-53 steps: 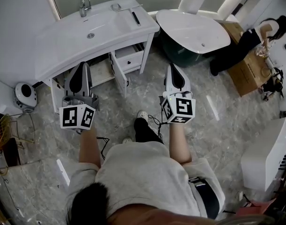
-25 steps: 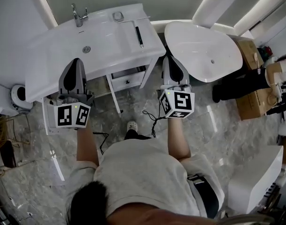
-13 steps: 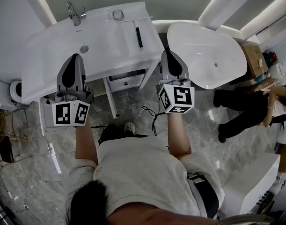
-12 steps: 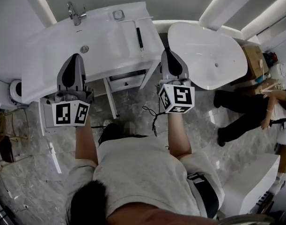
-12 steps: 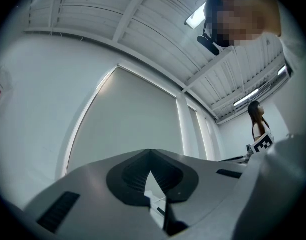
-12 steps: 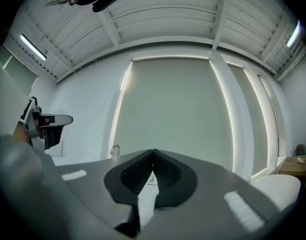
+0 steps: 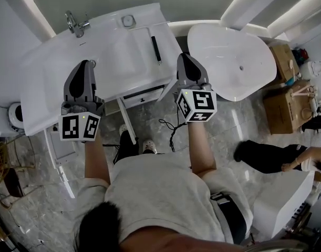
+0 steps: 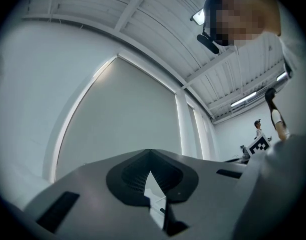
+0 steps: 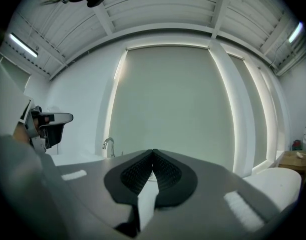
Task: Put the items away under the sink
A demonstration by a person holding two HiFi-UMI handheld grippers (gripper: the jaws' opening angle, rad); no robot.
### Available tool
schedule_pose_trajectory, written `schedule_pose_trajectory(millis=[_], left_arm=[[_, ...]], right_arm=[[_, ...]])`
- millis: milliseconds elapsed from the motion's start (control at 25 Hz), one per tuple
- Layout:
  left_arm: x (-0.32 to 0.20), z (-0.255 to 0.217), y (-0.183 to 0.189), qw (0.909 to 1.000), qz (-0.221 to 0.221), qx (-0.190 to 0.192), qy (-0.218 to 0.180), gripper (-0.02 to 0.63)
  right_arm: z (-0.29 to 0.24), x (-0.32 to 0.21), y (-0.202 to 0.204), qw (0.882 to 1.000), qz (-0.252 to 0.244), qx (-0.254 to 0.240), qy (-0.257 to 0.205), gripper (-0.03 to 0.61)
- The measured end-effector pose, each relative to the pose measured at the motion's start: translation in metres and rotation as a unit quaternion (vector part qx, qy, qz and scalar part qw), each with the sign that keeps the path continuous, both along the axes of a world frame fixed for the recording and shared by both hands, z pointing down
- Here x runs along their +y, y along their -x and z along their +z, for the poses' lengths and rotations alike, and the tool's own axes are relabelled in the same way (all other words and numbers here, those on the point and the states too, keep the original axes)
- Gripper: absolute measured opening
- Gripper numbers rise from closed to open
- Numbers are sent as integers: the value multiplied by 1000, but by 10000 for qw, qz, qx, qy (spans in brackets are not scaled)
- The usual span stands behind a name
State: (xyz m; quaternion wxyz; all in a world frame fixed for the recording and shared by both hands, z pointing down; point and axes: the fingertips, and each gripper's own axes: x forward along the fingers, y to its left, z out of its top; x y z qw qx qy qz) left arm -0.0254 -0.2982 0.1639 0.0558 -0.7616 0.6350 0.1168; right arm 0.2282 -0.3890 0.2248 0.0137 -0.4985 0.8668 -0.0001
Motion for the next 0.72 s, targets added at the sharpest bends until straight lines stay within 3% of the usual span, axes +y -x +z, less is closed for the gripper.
schedule_pose_trajectory(millis=[360, 720], left_arm=[[-75, 20, 24, 9975, 635, 2, 297, 8], [-125, 49, 43, 9929, 1041, 112, 561, 6]], right_arm=[[39, -56, 36, 9976, 266, 212, 600, 12], [112, -102, 63, 9843, 311, 511, 1662, 12]])
